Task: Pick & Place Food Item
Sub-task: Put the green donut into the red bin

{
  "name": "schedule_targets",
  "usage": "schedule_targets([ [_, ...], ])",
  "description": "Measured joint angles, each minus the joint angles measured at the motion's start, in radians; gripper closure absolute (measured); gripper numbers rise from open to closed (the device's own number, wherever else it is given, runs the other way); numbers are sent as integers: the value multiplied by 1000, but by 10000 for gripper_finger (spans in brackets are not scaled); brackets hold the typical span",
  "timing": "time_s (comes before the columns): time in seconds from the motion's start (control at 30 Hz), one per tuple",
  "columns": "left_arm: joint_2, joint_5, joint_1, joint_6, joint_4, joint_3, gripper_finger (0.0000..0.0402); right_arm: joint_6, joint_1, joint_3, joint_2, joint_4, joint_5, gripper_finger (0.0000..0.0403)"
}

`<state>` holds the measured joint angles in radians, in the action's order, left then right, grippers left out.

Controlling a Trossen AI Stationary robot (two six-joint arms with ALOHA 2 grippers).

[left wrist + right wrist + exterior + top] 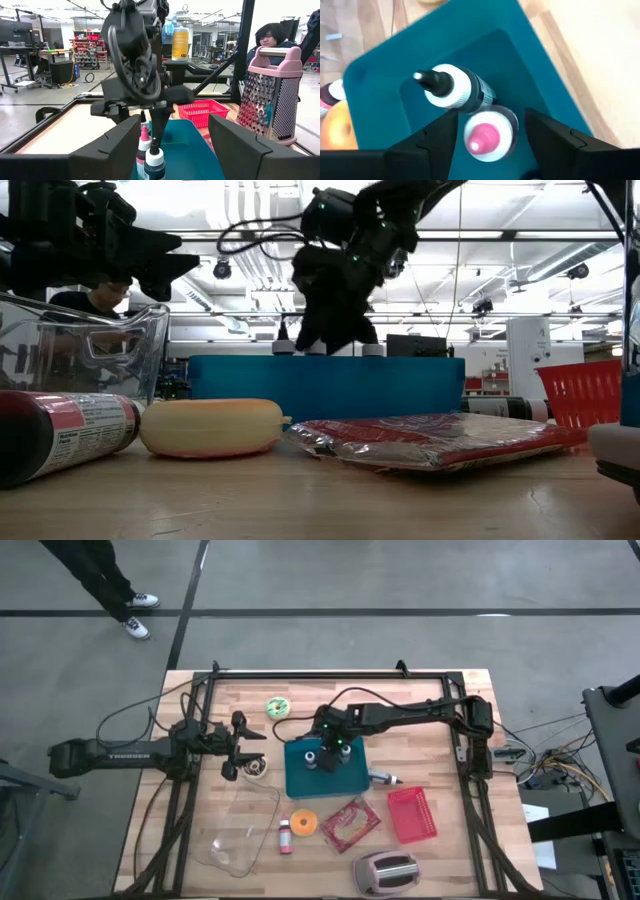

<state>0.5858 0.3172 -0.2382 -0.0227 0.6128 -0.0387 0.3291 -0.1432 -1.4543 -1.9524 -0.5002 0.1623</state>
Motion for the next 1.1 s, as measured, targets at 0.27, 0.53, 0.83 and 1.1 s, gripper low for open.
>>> schedule_targets([
  [0.27, 0, 0, 0, 0, -1, 0, 165, -55, 16, -115, 2, -101, -92, 184],
  [0.53, 0, 0, 0, 0, -24, 3, 165, -135, 23, -142, 29, -84, -164, 184],
  [0.83, 1, -1, 0, -4, -27, 12, 165, -295, 44, -81, 166, 207, -160, 184],
  [1.1, 4, -15, -3, -7, -32, 12, 165, -377, 51, 204, 401, 522, -132, 184],
])
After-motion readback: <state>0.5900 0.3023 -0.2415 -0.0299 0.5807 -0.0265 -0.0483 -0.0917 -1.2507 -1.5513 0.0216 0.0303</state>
